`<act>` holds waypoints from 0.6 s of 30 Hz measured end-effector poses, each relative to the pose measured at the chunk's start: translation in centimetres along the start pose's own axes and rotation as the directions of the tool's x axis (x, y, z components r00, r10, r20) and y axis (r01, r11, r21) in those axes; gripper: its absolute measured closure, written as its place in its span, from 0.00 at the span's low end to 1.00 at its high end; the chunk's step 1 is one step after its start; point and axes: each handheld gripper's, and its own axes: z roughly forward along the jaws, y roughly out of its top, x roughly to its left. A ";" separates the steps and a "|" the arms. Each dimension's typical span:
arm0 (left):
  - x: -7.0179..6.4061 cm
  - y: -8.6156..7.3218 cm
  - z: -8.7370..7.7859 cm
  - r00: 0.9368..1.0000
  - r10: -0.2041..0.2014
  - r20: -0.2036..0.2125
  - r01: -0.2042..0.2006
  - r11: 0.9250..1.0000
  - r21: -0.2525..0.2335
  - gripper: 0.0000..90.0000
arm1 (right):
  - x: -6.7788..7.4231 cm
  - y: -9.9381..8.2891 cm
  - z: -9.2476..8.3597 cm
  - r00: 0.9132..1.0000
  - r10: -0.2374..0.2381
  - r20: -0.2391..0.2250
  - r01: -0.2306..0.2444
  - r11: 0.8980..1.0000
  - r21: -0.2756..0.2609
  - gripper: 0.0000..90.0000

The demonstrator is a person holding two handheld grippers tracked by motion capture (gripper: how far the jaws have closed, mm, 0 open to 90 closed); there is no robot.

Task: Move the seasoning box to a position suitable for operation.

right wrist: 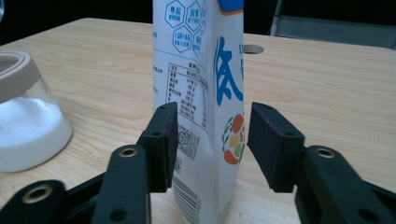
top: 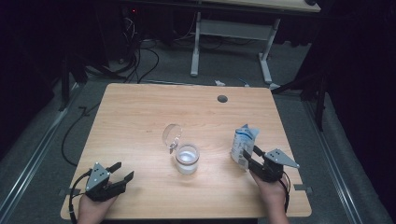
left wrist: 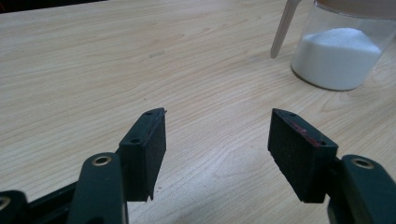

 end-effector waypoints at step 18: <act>0.2 1.3 2.3 0.998 -0.063 0.011 0.063 0.998 0.025 0.46 | 0.7 -2.7 -0.7 0.998 -0.017 0.058 0.011 0.995 0.102 0.49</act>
